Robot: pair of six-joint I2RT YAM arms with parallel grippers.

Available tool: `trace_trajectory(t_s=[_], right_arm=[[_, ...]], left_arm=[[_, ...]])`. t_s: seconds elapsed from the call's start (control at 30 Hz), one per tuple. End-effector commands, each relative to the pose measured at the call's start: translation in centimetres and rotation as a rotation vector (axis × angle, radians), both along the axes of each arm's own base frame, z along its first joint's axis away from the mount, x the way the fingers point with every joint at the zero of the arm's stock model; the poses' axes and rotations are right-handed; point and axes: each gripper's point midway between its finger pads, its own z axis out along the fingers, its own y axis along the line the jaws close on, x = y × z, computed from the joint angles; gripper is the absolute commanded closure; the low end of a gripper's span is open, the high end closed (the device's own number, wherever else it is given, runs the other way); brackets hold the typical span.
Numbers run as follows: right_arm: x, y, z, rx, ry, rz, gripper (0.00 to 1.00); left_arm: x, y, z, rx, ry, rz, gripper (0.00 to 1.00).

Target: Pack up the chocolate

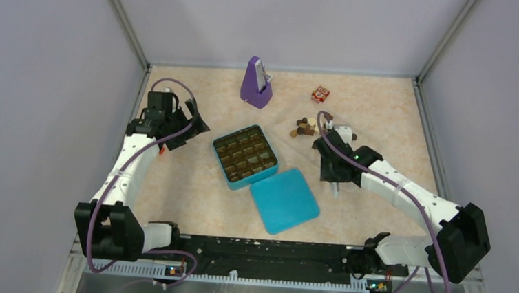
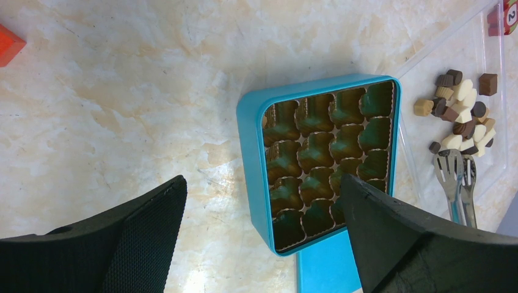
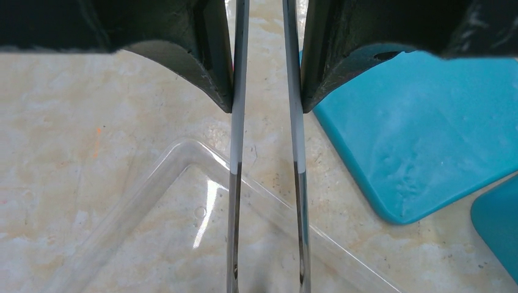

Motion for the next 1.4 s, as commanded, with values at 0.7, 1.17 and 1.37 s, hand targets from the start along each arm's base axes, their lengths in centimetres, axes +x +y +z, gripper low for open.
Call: trace_trajectory(t_s=[0.7,1.17,1.37], right_arm=[[0.5,2.5,9.2,0.105,-0.149,0.076,0.88],[-0.7,18.8,11.9,0.248,-0.191,0.471,0.88],[-1.4,22.5,10.8,0.261,-0.171,0.564,0.88]], left_arm=[[0.2,0.6,0.9,0.016,-0.034,0.022,0.01],[-0.1,1.6,0.9,0.058,-0.024,0.057,0.01],[-0.3,1.9,0.8,0.074,-0.018,0.067,0.01]])
